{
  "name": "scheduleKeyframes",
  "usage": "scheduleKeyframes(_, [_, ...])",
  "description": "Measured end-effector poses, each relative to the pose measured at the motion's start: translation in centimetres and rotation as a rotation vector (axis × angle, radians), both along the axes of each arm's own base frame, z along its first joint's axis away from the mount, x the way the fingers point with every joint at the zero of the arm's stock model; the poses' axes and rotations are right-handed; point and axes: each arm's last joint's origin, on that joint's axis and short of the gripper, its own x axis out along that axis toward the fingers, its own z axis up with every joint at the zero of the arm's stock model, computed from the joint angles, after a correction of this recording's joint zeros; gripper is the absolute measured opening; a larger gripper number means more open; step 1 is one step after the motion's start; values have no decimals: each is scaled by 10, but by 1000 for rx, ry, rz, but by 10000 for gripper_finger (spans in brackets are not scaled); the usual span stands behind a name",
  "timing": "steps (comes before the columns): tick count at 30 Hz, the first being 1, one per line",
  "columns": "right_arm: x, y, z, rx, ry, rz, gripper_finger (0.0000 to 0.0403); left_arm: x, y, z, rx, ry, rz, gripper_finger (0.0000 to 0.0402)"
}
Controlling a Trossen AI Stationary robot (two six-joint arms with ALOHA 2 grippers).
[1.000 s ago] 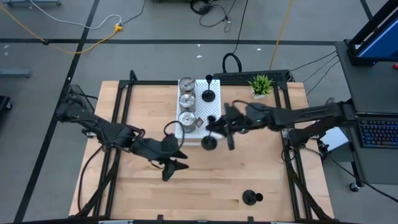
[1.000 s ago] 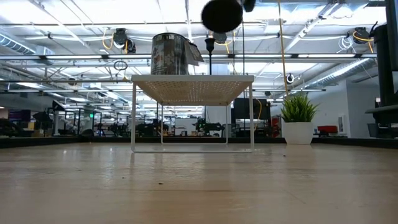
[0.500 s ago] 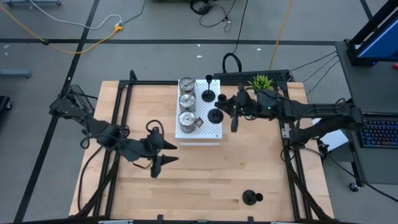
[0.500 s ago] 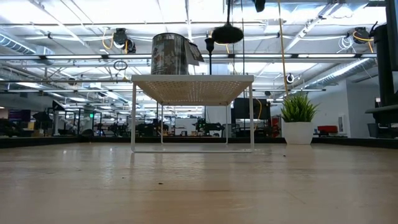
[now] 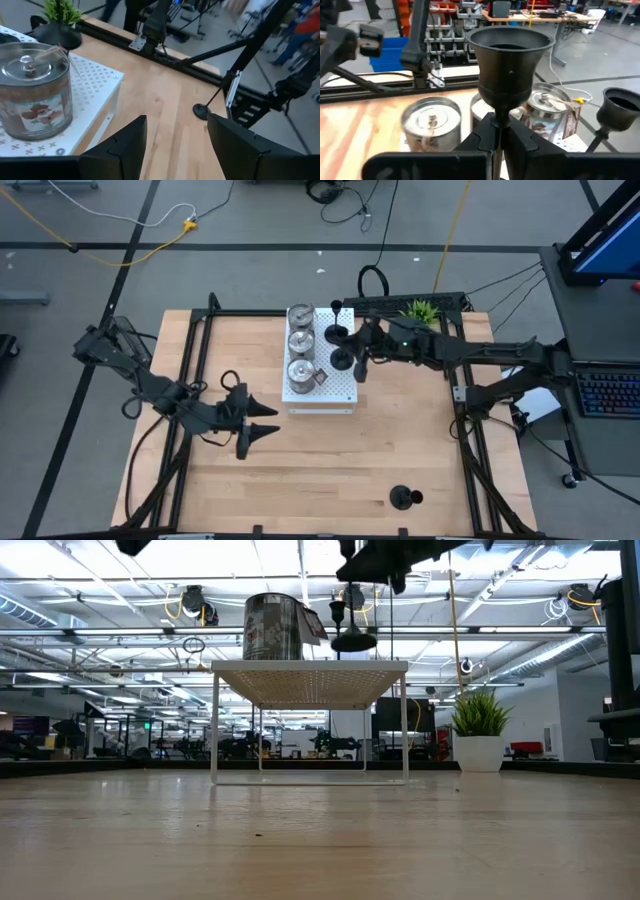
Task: Pick & Place candle stick holders
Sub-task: Put the left black candle holder on the shelf aligned with the other black candle holder
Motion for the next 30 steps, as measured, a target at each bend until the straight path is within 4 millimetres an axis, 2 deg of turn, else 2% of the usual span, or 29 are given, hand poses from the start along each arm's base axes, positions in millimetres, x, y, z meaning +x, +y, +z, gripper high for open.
scheduleKeyframes(5, [7, -14, -7, -12, -2, -38, 8, -6, 3, -14, -12, -22, -1, 214])
scheduleKeyframes(13, [7, -34, -30, 57, -43, -66, 7, -7, 4, -16, -13, -25, -1, 214])
scheduleKeyframes(25, [1, -38, -51, 85, -79, -64, 7, -6, 6, -16, -37, -24, 14, 214])
scheduleKeyframes(30, [2, -38, -47, 69, -119, -47, 7, -5, 9, -16, -47, -25, 25, 214])
